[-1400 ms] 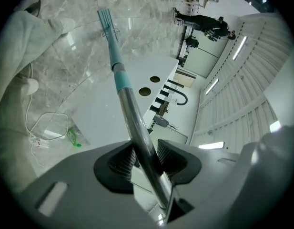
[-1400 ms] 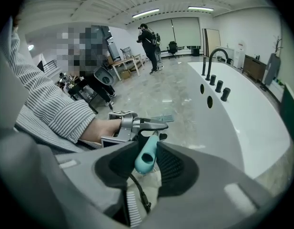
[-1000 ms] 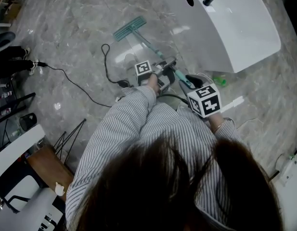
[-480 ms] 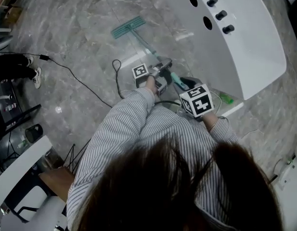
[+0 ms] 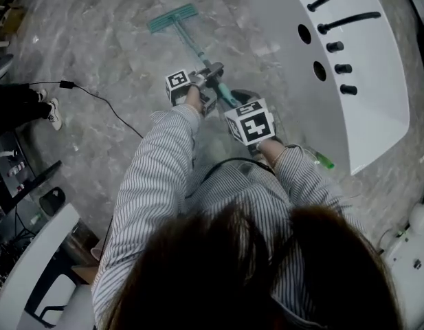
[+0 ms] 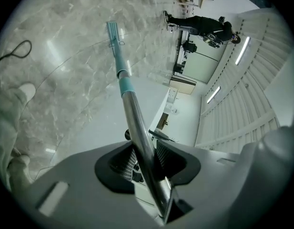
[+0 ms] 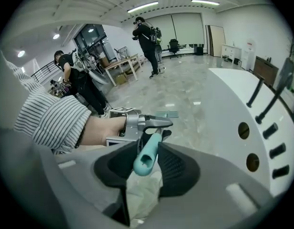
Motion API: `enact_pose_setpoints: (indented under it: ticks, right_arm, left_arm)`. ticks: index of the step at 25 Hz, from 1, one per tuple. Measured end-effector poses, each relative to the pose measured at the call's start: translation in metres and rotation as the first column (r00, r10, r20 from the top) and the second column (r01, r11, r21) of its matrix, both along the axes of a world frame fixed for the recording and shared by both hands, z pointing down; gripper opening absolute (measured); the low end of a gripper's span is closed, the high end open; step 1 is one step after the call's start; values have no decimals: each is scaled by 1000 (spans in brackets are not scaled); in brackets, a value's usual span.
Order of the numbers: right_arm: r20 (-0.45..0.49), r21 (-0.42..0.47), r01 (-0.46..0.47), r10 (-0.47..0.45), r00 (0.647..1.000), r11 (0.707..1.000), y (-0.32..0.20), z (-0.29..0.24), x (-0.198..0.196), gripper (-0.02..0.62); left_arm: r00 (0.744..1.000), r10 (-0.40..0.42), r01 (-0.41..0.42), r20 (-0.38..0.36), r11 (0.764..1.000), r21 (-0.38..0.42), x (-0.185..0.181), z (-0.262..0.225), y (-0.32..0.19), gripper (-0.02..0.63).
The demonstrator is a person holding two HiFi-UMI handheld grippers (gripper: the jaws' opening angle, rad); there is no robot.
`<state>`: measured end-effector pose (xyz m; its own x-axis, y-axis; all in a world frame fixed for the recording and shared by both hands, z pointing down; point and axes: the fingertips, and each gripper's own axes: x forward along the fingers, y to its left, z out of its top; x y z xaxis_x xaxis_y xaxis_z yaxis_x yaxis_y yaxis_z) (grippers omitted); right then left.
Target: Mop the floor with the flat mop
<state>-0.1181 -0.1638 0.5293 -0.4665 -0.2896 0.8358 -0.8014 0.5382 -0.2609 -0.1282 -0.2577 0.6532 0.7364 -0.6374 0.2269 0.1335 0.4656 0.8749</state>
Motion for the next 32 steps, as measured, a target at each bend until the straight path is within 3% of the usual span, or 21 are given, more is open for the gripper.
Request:
enact_pose_setpoints:
  ticks: [6,13,22,26,32]
  right_arm:
    - [-12,4,-14,14,1000,1000,-103,8,-53,129]
    - [-32,1,-32,32,999,999,-156,9,-73,126]
    - [-35,1,-24,24,999,1000,-135,21,-67,124]
    - [-42,-1,-9,9,999,1000,-106,26,-49,124]
    - [-44,-24,-18,17,999,1000,-42,36,-6,123]
  left_arm:
    - [993,-115,115,-39,993,-13,-56,2,-105,132]
    - [991,-132,132,1,991,6,-81,6,-159,132]
    - [989,-143,143,-31,990,-4,-73,14,-140,124]
    - [997,-75,75,7,997,12,-55,23,-110,126]
    - [995,-98,98,15,995,16,-15,26,-48,124]
